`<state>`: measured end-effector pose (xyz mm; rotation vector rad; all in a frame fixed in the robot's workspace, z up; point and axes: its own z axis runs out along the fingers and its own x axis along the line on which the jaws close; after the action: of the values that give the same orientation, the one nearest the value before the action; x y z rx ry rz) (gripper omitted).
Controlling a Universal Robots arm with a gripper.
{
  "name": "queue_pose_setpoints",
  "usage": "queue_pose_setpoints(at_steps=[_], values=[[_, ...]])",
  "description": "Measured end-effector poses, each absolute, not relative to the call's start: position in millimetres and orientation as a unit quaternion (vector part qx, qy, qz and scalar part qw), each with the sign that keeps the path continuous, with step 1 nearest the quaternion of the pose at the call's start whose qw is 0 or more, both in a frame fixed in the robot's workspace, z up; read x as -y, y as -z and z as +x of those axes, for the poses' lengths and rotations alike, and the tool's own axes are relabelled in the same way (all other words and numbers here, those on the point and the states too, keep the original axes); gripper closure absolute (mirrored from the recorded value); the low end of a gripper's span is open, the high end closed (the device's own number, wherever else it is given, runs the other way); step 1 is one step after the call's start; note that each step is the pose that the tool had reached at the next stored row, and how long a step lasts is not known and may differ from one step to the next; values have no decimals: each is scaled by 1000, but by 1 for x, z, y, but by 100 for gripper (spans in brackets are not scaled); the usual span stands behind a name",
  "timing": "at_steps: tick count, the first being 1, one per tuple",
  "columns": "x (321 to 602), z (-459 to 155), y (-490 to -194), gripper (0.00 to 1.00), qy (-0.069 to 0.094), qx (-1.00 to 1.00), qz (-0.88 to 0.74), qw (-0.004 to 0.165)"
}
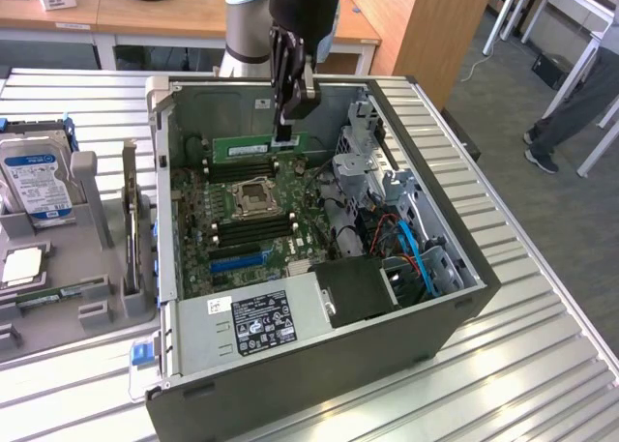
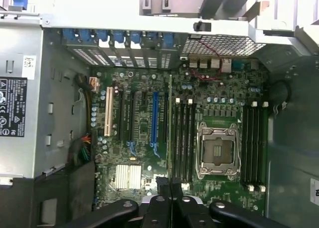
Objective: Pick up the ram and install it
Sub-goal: 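Pick up the ram and move it above insertion slot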
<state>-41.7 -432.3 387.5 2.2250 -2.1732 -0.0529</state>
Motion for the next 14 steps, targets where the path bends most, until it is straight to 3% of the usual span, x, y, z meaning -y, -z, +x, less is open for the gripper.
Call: queue_pose_setpoints(at_steps=[14], values=[[412,-42,-387,89,17,701,713,15]])
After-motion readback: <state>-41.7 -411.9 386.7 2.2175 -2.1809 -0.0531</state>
